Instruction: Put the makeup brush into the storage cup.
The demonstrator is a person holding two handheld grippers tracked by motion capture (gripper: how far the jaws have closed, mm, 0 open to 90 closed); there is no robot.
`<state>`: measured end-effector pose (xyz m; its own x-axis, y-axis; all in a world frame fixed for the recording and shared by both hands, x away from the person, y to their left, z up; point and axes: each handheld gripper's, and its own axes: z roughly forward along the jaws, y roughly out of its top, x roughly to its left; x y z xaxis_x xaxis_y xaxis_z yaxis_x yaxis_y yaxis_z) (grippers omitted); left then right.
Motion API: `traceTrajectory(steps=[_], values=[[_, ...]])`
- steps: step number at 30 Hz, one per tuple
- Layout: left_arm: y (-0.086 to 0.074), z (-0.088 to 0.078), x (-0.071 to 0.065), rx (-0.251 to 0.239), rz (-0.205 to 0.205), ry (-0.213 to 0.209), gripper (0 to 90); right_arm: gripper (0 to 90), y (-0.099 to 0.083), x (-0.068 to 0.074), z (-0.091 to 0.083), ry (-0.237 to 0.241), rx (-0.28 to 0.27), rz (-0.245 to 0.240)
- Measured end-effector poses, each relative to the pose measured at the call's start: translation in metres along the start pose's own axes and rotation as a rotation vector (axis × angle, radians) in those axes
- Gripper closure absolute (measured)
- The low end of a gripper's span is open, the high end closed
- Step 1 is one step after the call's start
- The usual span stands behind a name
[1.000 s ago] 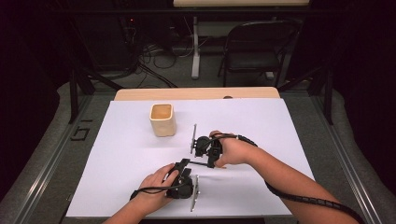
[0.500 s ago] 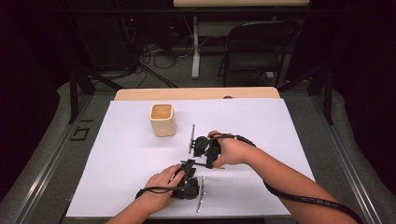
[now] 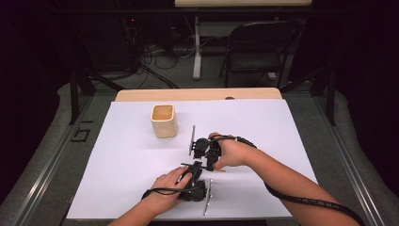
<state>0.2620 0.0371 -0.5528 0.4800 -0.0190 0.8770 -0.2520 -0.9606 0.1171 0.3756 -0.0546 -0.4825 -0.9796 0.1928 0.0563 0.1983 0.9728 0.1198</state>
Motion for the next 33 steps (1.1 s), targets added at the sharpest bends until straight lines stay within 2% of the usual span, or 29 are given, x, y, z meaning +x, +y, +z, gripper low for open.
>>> traceTrajectory(steps=[7, 9, 12, 24, 33], values=[[0.0033, 0.0008, -0.0007, 0.002, 0.006, 0.001, 68.0, 83.7, 0.0010, 0.0009, -0.0011, 0.008, 0.000, 0.002], [0.0040, 0.0008, -0.0007, 0.005, 0.009, 0.000, 68.6, 83.7, 0.0020, 0.0009, -0.0023, 0.012, 0.015, -0.002], [0.0046, 0.0002, -0.0007, 0.006, 0.006, -0.010, 70.9, 83.7, 0.0025, 0.0017, -0.0015, 0.011, 0.002, 0.002], [0.0043, -0.0004, -0.0025, 0.016, 0.012, -0.007, 80.9, 83.7, 0.0066, 0.0037, 0.0005, 0.023, 0.003, -0.004], [0.0047, -0.0001, -0.0029, 0.021, 0.032, -0.017, 83.0, 83.6, 0.0076, 0.0041, 0.0010, 0.026, 0.012, -0.004]])
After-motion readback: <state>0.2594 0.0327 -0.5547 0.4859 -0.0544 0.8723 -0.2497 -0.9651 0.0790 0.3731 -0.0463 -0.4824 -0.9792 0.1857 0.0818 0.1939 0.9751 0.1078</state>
